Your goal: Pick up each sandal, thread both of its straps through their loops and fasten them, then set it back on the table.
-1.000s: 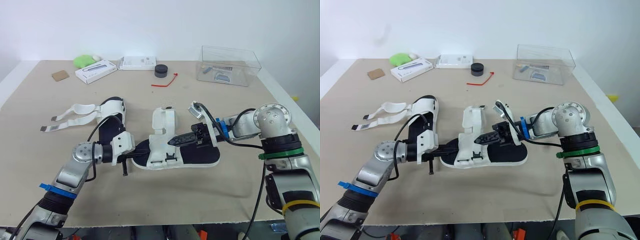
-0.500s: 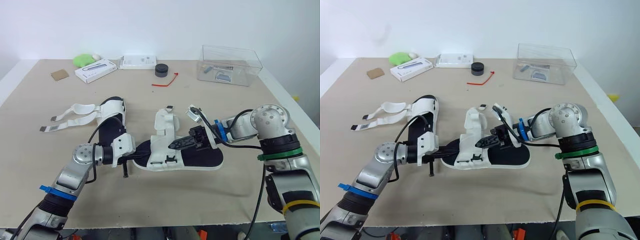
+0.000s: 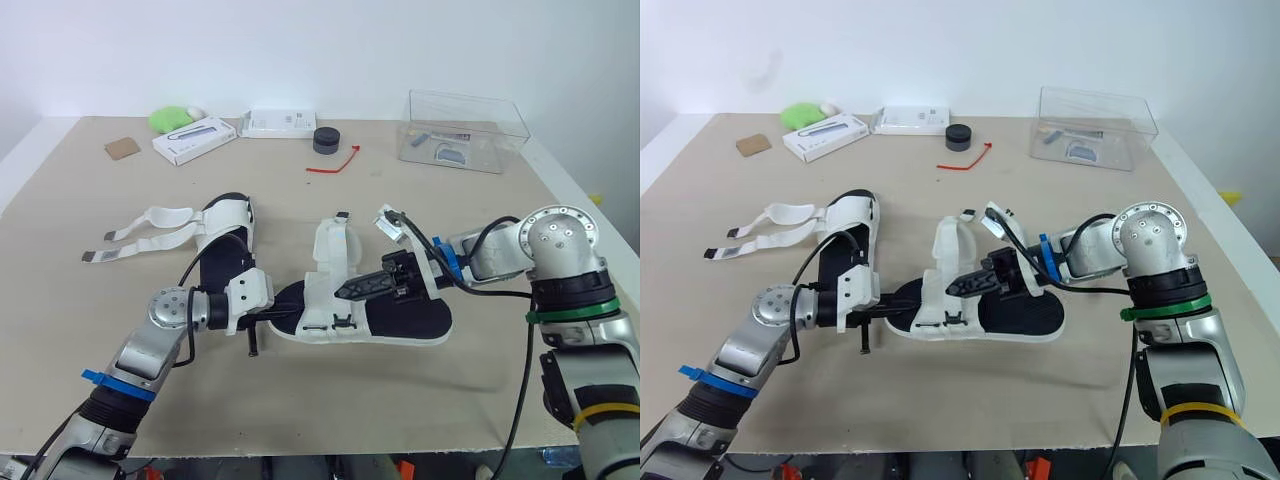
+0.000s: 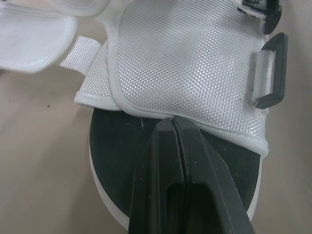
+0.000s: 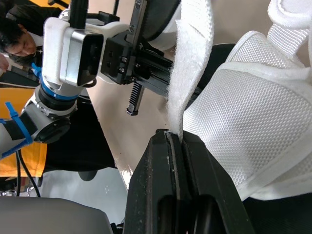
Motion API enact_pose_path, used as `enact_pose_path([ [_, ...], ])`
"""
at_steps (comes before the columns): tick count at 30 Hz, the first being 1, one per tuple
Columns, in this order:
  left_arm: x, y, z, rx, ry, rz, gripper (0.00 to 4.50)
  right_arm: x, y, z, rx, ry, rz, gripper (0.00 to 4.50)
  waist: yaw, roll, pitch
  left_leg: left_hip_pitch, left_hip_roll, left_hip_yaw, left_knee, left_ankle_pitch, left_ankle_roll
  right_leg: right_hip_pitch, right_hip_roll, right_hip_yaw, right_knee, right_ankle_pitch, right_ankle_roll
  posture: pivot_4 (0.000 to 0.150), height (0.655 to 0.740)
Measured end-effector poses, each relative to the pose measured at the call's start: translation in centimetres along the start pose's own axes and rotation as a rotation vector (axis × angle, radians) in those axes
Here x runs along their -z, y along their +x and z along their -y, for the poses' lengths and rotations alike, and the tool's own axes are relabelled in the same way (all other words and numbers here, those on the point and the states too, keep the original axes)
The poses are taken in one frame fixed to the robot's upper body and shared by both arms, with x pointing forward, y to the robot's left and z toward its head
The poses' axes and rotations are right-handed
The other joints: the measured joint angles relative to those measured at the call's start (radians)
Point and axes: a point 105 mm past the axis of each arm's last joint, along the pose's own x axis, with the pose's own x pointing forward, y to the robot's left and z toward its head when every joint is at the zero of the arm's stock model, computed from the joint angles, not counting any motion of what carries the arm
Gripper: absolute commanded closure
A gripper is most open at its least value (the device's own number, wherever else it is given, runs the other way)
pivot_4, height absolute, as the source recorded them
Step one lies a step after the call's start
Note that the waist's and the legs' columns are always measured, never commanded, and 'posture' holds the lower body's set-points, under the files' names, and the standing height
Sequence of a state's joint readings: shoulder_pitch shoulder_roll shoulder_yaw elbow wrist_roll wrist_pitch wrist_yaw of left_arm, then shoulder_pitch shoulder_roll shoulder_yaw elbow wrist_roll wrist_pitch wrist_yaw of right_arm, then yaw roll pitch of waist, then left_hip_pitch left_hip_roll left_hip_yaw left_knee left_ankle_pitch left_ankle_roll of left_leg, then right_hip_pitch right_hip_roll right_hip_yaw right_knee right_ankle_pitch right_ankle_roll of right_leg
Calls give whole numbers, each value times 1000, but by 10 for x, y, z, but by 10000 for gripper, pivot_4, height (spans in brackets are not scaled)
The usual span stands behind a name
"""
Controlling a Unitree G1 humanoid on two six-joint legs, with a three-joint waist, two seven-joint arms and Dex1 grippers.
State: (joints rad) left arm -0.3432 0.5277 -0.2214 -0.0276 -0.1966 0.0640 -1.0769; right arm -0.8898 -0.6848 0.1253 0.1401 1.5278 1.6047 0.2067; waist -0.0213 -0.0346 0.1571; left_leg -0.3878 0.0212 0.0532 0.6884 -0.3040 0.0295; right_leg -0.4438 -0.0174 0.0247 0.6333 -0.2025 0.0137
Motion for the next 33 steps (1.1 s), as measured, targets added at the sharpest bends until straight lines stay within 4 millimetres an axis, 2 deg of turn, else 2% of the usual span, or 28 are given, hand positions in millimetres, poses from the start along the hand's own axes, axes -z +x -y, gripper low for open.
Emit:
enact_pose_path([
  [4,0,0,0,-1,0,-1,45000,3,1,4,24,4,-5,44410,0,1,0,0,0,-1,0,0,0,0,0,-1,0,0,0,1500,7400],
  [15,0,1,0,1,-1,-2,45000,5,0,-8,18,-69,-19,44410,0,1,0,-1,0,-2,1,0,0,0,-1,-3,0,0,0,1500,7400],
  [20,0,1,0,1,0,-3,45000,15,3,-10,13,-78,-23,44410,0,1,-1,-1,0,-2,1,0,0,0,-1,-3,0,0,0,1500,7400],
  [21,0,1,-1,2,0,-3,45000,16,3,-10,16,-81,-24,37718,-1,1,-1,-1,0,-2,1,0,0,0,-1,-3,0,0,0,1500,7400],
  [22,0,1,-1,2,0,-3,45000,18,3,-10,19,-85,-28,36320,-1,1,-1,-1,0,-2,1,0,0,0,-1,-3,0,0,0,1500,7400],
  [24,1,1,-1,1,-3,-5,45000,19,4,-11,24,-98,-27,28574,-1,1,-1,-1,0,-2,1,0,0,0,-1,-3,0,0,0,1500,7400],
  [33,1,2,-1,4,-3,-5,45000,-12,-4,-14,72,-146,70,28574,0,2,-1,-1,0,-2,2,0,0,1,-1,-3,0,0,0,1500,7400],
])
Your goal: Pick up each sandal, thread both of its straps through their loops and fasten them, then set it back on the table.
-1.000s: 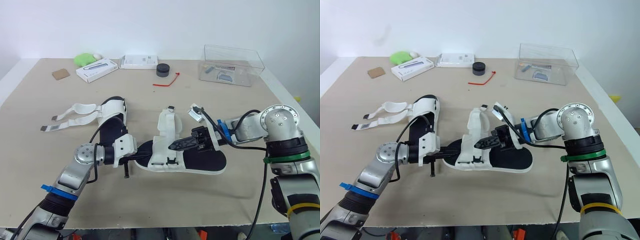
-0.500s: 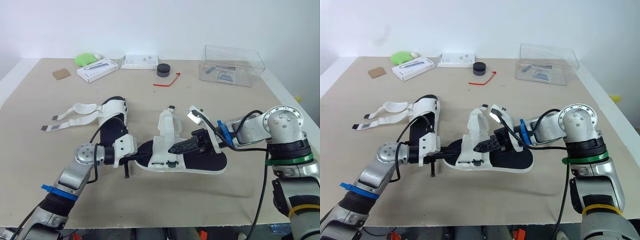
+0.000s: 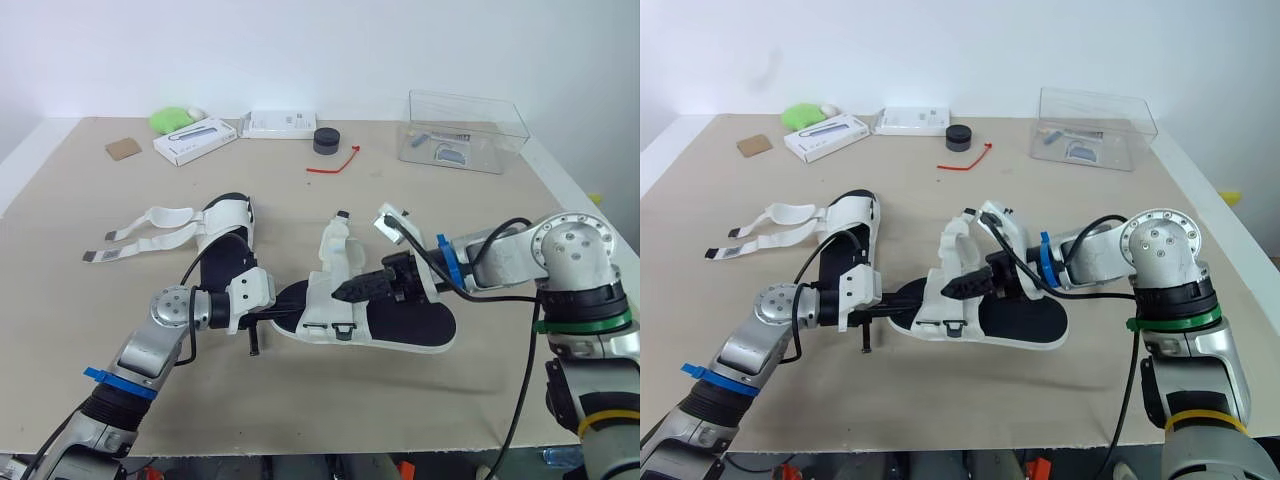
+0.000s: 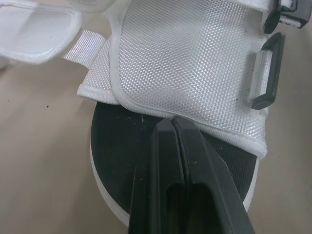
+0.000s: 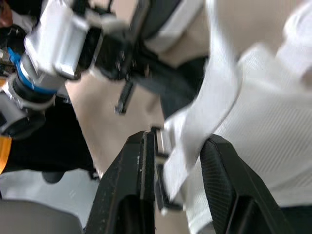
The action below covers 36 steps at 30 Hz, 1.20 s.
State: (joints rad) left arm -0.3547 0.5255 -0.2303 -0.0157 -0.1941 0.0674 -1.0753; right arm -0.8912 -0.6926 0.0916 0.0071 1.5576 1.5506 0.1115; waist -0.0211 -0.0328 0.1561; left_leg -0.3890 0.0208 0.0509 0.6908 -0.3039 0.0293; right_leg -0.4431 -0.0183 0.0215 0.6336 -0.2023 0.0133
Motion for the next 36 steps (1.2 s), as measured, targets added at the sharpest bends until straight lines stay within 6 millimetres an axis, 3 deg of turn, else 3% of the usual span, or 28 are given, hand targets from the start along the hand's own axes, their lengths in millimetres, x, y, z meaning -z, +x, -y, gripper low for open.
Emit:
enact_pose_path([
  [3,0,0,0,2,0,0,45000,-5,-1,1,2,4,18,28574,0,0,0,0,0,0,0,0,0,0,0,0,0,0,0,1500,7400],
  [7,0,0,0,2,0,-1,45000,-6,-1,3,12,9,17,44800,0,0,0,0,0,0,0,0,0,0,0,0,0,0,0,1500,7400],
  [16,0,0,0,1,-1,-2,45000,12,4,3,0,20,-21,44800,0,1,-1,0,0,0,0,0,0,0,0,0,0,0,0,1500,7400],
  [33,0,1,0,6,3,-2,45000,27,1,-8,22,-18,4,44800,0,1,-1,0,0,-1,1,0,0,1,0,0,0,0,0,1500,7400],
  [34,0,1,0,6,3,-2,45000,27,1,-10,25,-33,4,39782,0,1,-1,0,0,-1,1,0,0,1,0,0,0,0,0,1500,7400],
  [36,0,2,0,7,4,-2,45000,28,0,-14,29,-62,-2,35020,0,1,-1,0,0,-1,1,0,0,1,0,0,0,0,0,1500,7400],
])
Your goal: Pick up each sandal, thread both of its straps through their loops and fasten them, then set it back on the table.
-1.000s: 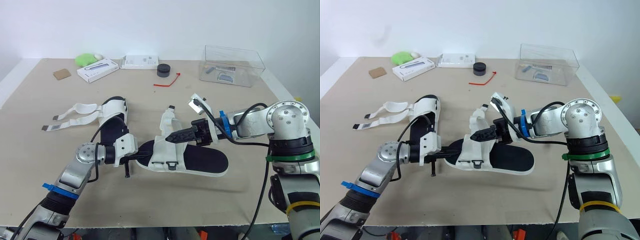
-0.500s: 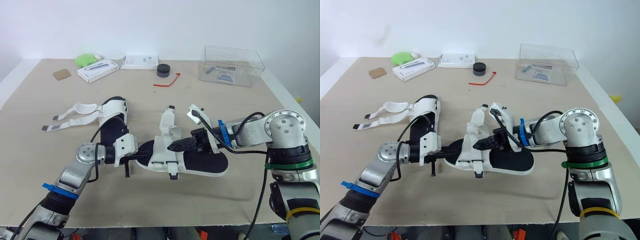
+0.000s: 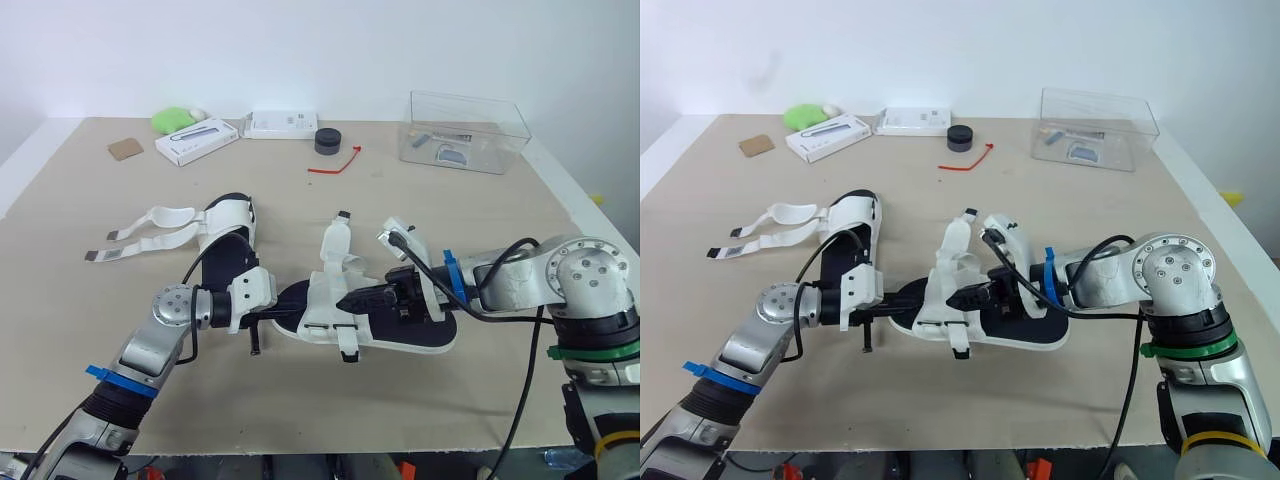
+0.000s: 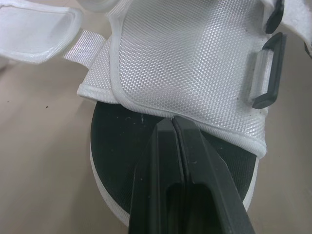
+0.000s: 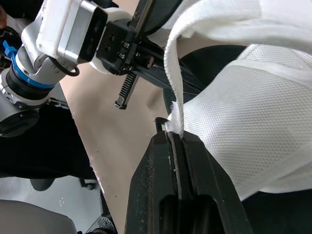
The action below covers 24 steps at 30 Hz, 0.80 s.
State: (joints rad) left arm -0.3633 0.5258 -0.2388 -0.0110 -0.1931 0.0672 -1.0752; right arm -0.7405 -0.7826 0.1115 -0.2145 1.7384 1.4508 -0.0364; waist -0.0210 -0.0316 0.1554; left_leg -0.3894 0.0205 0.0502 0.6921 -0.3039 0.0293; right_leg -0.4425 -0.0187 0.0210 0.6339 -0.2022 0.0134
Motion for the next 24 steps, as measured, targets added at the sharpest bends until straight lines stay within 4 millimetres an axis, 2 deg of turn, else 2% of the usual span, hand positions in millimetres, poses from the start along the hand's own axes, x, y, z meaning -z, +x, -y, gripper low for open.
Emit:
enact_pose_path([
  [2,0,0,0,1,-1,0,45000,3,-4,-5,-3,-54,-20,26955,0,0,0,0,0,0,0,0,0,0,0,0,0,0,0,1500,7400],
  [7,0,1,0,4,0,-1,45000,12,-20,-4,15,-96,-55,2485,1,0,0,0,0,-1,0,0,0,0,0,-1,0,0,0,1500,7400],
  [8,0,1,0,4,0,-1,45000,15,-23,-3,10,-89,-56,1140,1,0,0,0,0,-1,0,0,0,0,0,-1,0,0,0,1500,7400],
  [12,1,0,-1,4,0,-5,45000,29,-36,-7,-46,-62,-65,1140,2,0,0,0,0,-1,1,0,0,1,0,-1,0,0,0,1500,7400],
  [15,1,0,-1,1,-2,-6,45000,35,-38,-14,-116,-44,-55,1140,2,0,0,1,0,-2,2,0,0,1,0,-1,0,0,0,1500,7400],
  [20,2,0,-2,0,0,-9,45000,57,-30,-14,-140,0,-89,1140,2,1,0,1,0,-2,3,0,0,2,1,-1,1,0,0,1500,7400],
  [24,2,0,-3,-2,-4,-11,45000,59,-18,-5,-113,-1,-64,1140,2,0,-1,1,0,-1,5,0,0,2,2,-1,2,0,1,1500,7400],
])
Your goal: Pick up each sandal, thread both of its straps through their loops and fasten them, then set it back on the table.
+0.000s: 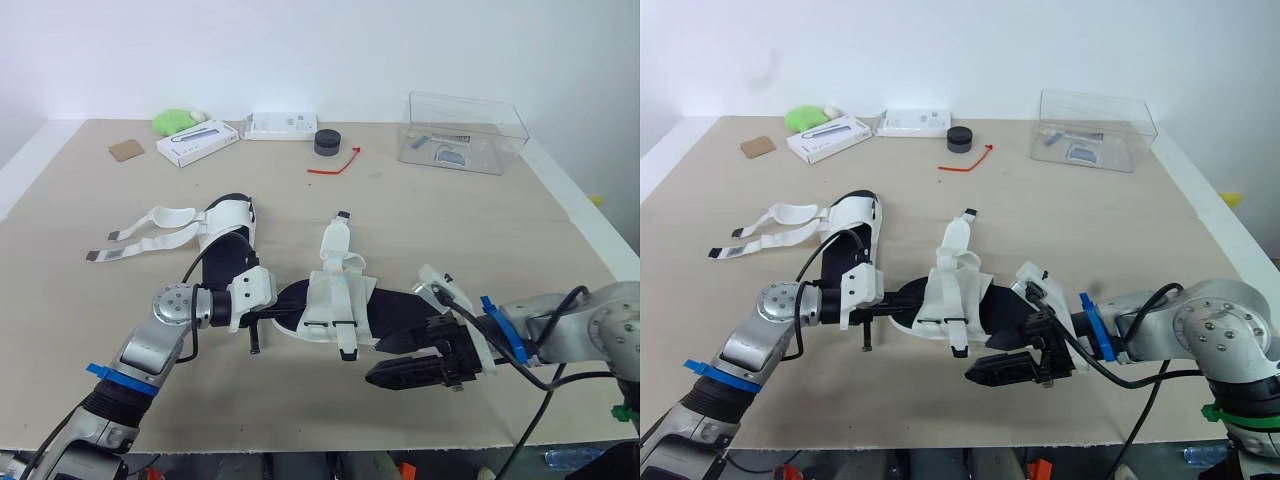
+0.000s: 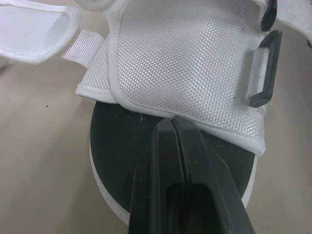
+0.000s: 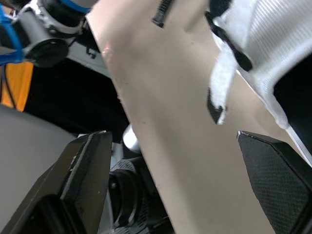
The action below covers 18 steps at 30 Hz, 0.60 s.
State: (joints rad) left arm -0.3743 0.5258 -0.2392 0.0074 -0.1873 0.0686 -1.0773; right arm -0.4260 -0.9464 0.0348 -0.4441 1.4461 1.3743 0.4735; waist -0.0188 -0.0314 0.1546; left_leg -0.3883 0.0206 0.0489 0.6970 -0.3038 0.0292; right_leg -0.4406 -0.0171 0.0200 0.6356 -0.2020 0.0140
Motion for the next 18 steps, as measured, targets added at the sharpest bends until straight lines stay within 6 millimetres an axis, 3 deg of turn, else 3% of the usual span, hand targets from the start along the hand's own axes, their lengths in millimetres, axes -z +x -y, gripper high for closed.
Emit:
enact_pose_path([
  [5,0,0,-1,-1,-2,-1,45000,-3,13,19,45,9,39,1140,0,0,0,0,0,1,2,0,-1,0,1,1,1,1,2,1500,7400],
  [12,2,-1,-3,-17,-13,-14,45000,-23,10,23,70,-55,55,1140,-1,0,0,0,0,1,4,1,-1,0,2,2,2,2,2,1500,7400],
  [18,3,0,-10,-56,15,-27,45000,-23,18,22,44,-64,29,1140,-1,0,0,1,0,1,5,2,-1,0,2,3,4,2,2,1500,7400],
])
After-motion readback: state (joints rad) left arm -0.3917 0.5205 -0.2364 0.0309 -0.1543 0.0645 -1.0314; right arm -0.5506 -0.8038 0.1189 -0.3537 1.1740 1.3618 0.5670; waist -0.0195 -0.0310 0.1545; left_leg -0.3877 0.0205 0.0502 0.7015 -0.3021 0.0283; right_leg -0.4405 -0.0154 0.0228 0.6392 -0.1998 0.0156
